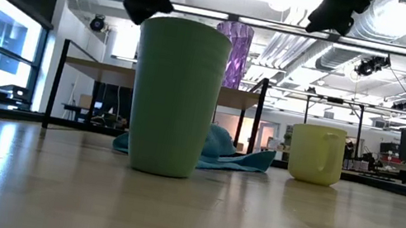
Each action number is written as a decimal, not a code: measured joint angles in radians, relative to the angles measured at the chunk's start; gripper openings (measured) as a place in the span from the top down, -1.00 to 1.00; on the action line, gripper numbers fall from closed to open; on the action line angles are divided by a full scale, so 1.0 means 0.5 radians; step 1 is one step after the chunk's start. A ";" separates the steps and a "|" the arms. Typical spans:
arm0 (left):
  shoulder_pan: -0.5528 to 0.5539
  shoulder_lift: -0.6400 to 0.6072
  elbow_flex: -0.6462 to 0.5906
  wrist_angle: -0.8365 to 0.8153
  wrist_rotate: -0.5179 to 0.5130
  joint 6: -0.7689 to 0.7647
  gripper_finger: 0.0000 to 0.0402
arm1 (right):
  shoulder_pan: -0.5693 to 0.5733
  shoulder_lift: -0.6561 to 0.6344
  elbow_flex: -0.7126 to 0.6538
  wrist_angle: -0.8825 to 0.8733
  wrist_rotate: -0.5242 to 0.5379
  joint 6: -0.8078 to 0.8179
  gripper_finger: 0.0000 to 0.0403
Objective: Stack small to large cups/mugs on shelf
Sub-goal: Put the green cup on the shelf
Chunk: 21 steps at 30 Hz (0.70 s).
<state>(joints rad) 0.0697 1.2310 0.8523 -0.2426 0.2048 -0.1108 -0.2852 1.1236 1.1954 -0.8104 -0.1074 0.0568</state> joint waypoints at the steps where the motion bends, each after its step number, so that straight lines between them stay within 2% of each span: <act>1: -0.006 0.033 0.022 -0.002 -0.003 0.001 0.22 | 0.000 0.000 0.000 0.000 0.000 -0.011 0.26; 7: -0.106 0.203 0.168 -0.054 -0.099 0.059 0.22 | 0.000 0.000 0.000 0.015 0.000 -0.064 0.26; 21: -0.326 0.446 0.504 -0.401 -0.576 0.109 0.22 | 0.000 0.000 0.000 0.076 0.000 -0.123 0.26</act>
<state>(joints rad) -0.0931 1.4541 1.1044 -0.4431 -0.0829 -0.0564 -0.2852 1.1236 1.1954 -0.7726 -0.1074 -0.0045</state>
